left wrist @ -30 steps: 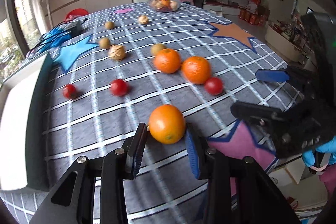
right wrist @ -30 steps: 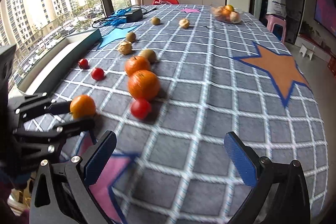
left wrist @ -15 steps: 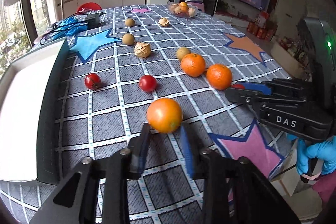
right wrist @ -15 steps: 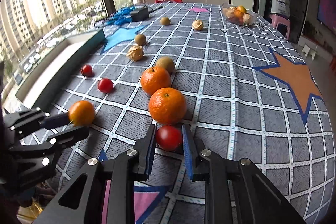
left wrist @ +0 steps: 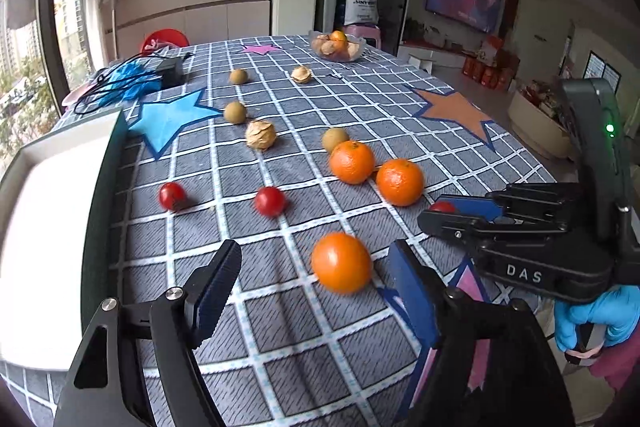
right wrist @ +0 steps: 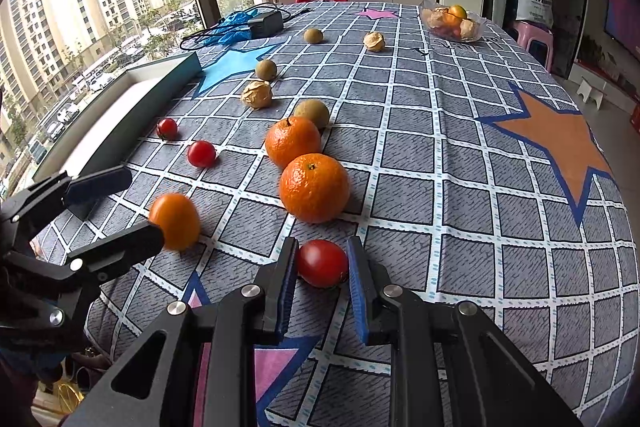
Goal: Organize fruits
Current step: 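Grasp an orange with the left tool while the right tool grasps a red cherry tomato, then carry both fruits into the white tray and open both tools, then move both tools back over the remaining fruits on the tablecloth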
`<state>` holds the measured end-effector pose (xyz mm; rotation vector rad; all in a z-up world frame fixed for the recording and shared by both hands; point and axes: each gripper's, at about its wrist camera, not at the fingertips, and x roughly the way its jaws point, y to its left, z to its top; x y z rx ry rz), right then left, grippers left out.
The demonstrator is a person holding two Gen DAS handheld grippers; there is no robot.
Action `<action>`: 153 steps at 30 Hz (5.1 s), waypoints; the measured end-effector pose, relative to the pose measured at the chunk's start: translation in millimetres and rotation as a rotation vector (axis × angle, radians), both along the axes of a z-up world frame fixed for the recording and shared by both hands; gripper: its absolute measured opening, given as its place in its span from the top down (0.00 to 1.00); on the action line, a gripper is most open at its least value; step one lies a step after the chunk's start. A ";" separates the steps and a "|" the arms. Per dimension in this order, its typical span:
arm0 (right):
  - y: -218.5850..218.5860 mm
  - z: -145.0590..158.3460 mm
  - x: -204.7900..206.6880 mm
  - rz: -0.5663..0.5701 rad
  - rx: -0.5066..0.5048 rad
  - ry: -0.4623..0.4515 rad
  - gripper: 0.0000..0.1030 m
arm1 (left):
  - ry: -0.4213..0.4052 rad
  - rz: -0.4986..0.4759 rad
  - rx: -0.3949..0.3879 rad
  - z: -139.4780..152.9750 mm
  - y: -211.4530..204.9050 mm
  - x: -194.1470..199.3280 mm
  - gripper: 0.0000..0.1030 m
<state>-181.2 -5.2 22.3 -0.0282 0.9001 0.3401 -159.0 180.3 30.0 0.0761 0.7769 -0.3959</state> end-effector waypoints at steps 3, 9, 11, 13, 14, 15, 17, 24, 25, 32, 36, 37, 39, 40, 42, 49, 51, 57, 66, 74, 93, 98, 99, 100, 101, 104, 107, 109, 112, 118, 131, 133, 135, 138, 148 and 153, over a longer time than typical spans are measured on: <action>-5.0 0.0 -0.6 -0.009 0.007 0.001 0.75 | 0.045 -0.020 0.012 -9.6 -12.3 7.1 0.25; -10.4 0.6 -3.2 -0.011 0.012 -0.002 0.75 | 0.068 -0.024 0.014 -20.5 -21.2 7.0 0.62; -10.7 1.0 -3.5 -0.012 0.015 -0.002 0.75 | 0.076 -0.015 -0.009 -19.5 -17.4 6.7 0.62; -10.3 2.1 -4.4 -0.011 0.016 -0.006 0.75 | 0.070 -0.003 -0.013 -17.1 -13.1 5.2 0.62; -9.4 3.3 -4.8 -0.009 0.016 -0.007 0.75 | 0.066 0.003 -0.017 -15.1 -10.3 4.2 0.62; -8.3 4.5 -4.9 -0.006 0.017 -0.009 0.75 | 0.062 0.006 -0.022 -12.9 -8.0 2.7 0.62; -4.2 7.8 -4.9 0.003 0.017 -0.013 0.75 | 0.048 0.012 -0.025 -7.2 -3.7 0.5 0.62; 25.5 22.7 -1.0 0.060 0.030 -0.028 0.75 | 0.004 0.064 -0.038 15.9 25.6 -4.8 0.62; 33.2 25.5 0.5 0.075 0.038 -0.029 0.75 | 0.000 0.079 -0.036 18.9 32.3 -4.2 0.62; 99.0 39.4 12.3 0.200 0.078 -0.032 0.75 | -0.004 0.221 -0.010 29.2 90.4 3.9 0.62; 138.7 44.0 18.9 0.272 0.110 -0.023 0.75 | 0.012 0.307 -0.014 30.4 130.4 6.9 0.62; 150.7 45.5 20.4 0.294 0.125 -0.017 0.75 | 0.014 0.331 -0.008 30.4 140.6 7.1 0.62; 172.1 47.7 24.2 0.334 0.153 -0.001 0.75 | 0.017 0.370 0.010 30.0 156.3 8.0 0.62; 182.0 48.8 25.0 0.351 0.162 0.004 0.75 | 0.018 0.391 0.016 29.7 164.7 7.5 0.62; 204.3 50.0 26.3 0.388 0.170 0.010 0.75 | 0.024 0.423 0.021 27.7 178.7 6.7 0.62; 260.3 35.0 32.7 0.477 0.150 0.059 0.75 | 0.082 0.524 0.056 6.2 210.1 11.6 0.62; 269.2 28.9 35.5 0.489 0.118 0.063 0.75 | 0.094 0.550 0.073 0.3 213.0 11.0 0.62; 265.4 27.6 41.4 0.475 0.082 0.053 0.59 | 0.066 0.636 0.061 -0.9 227.4 3.7 0.27; 215.6 53.7 39.4 0.313 0.177 -0.008 0.00 | -0.029 0.618 -0.010 19.0 209.1 -22.3 0.17; 158.5 47.7 13.3 0.183 0.117 -0.069 0.00 | -0.198 0.486 0.031 31.1 127.9 -57.1 0.14; -21.6 16.4 6.3 -0.405 0.220 -0.041 0.00 | -0.206 0.345 0.071 7.2 65.9 -64.4 0.08; -50.0 4.2 6.1 -0.494 0.259 -0.040 0.00 | -0.216 0.335 0.077 7.4 58.5 -65.6 0.08; -50.8 4.3 5.9 -0.504 0.252 -0.045 0.00 | -0.218 0.333 0.077 7.5 57.3 -67.0 0.08; -52.1 4.1 6.1 -0.512 0.251 -0.049 0.00 | -0.217 0.328 0.077 7.2 56.0 -66.6 0.08; -53.6 3.4 5.6 -0.514 0.259 -0.055 0.00 | -0.215 0.326 0.078 6.7 55.1 -66.0 0.08; -54.4 2.5 6.5 -0.521 0.254 -0.079 0.00 | -0.212 0.320 0.084 4.5 51.5 -63.8 0.08; -53.3 1.5 7.3 -0.519 0.240 -0.084 0.00 | -0.209 0.319 0.086 3.1 50.0 -62.0 0.08; -54.2 0.4 7.4 -0.517 0.244 -0.084 0.00 | -0.206 0.319 0.086 2.8 48.9 -61.1 0.08; -53.9 -0.7 7.7 -0.516 0.239 -0.084 0.00 | -0.203 0.314 0.088 2.3 46.0 -60.2 0.08; -47.6 -0.8 10.5 -0.513 0.189 -0.073 0.00 | -0.203 0.285 0.112 1.6 34.4 -61.9 0.08; -46.4 -1.0 10.7 -0.512 0.182 -0.072 0.00 | -0.168 0.274 0.128 -3.8 28.7 -59.1 0.08; -46.5 -0.8 10.8 -0.512 0.186 -0.072 0.00 | -0.159 0.272 0.123 -3.9 29.4 -56.0 0.08; -46.7 -0.7 11.0 -0.511 0.191 -0.074 0.00 | -0.152 0.271 0.117 -3.6 30.3 -54.0 0.08; -48.3 -0.5 9.9 -0.509 0.205 -0.078 0.00 | -0.131 0.279 0.124 -5.0 30.6 -47.8 0.08; -51.6 0.8 11.9 -0.424 0.210 -0.051 0.00 | -0.023 0.250 0.062 1.5 33.3 -10.1 0.08; -49.6 1.6 16.7 -0.308 0.197 -0.013 0.00 | 0.044 0.212 0.045 2.4 20.2 23.7 0.08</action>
